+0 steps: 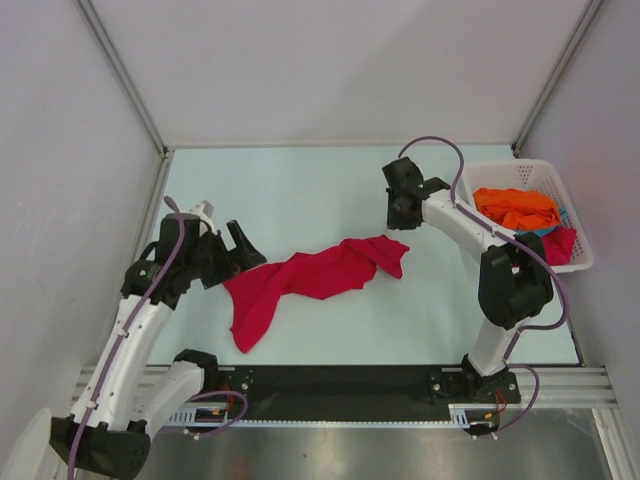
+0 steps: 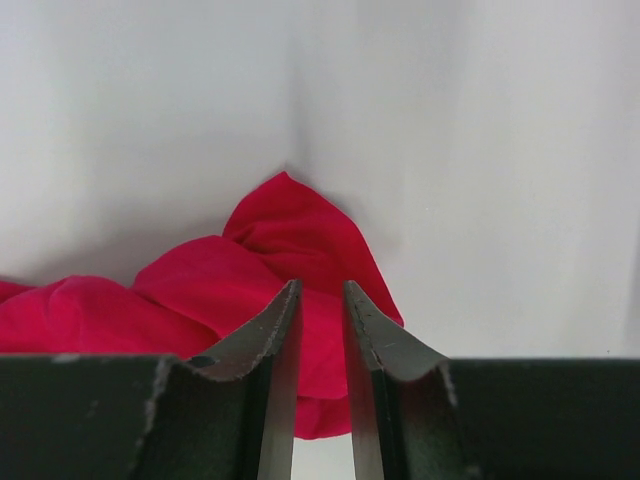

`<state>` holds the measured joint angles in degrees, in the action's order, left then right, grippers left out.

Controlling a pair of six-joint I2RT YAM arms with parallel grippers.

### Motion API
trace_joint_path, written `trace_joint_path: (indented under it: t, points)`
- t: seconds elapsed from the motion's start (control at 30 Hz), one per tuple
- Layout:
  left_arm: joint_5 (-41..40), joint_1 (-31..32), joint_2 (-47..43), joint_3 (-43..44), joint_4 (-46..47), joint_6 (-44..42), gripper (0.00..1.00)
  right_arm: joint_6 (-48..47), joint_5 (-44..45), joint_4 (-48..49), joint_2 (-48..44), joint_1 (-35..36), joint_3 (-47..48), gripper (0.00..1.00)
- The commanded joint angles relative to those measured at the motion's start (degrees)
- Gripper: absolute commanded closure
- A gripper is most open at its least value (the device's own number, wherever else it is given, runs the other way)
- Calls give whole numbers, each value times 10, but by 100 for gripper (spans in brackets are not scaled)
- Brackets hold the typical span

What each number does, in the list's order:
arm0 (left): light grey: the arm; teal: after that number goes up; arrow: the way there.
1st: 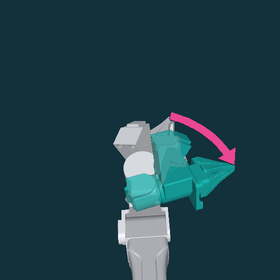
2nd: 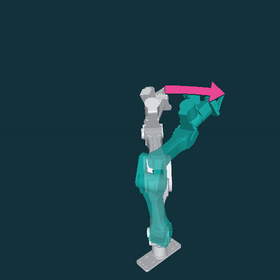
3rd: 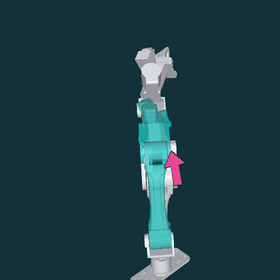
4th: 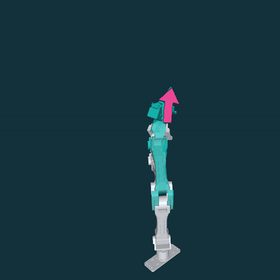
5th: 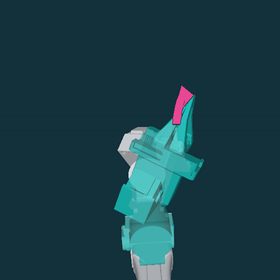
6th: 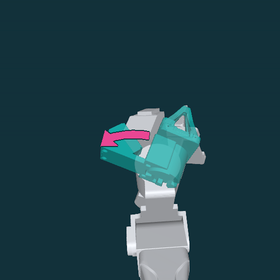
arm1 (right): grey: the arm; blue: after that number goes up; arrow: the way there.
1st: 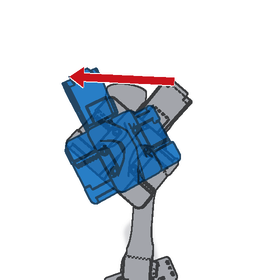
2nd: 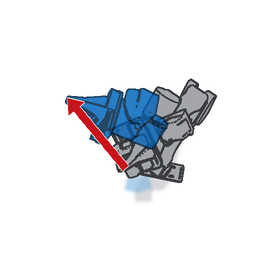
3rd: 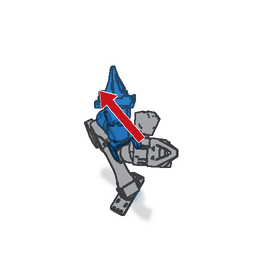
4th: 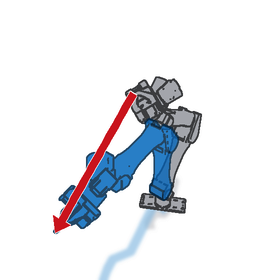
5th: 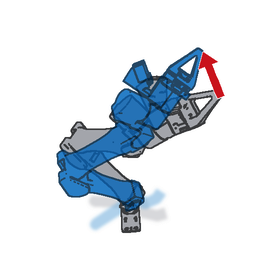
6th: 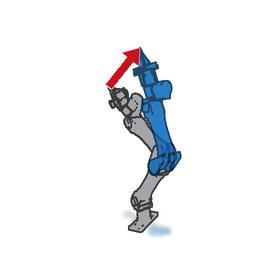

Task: Fold and stack the t-shirts

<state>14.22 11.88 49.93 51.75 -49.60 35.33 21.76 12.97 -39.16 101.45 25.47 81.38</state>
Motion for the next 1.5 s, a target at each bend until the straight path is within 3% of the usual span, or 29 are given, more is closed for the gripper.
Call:
trace_joint_path:
  t: [0.0,0.1,0.23,0.4,0.67,1.17,1.47]
  points:
    - [-26,2,-27,80,-45,-17,1,-8,-1,7,-32,-5,-5,73]
    - [-55,2,-33,95,-54,-13,0,-5,-6,14,-30,-5,-9,73]
    - [-69,-7,2,50,-28,-5,0,-3,-10,15,-27,-4,-8,74]
    - [-117,-22,94,15,27,7,0,-4,-6,7,-44,-4,-14,74]
    - [-141,-64,199,48,61,0,1,-7,-1,7,-85,-9,-46,74]
    - [-82,-146,226,-17,111,-13,3,-7,-5,10,-89,-12,-59,75]
    - [-24,-162,209,-57,131,-11,15,-7,-3,10,-93,-13,-68,75]
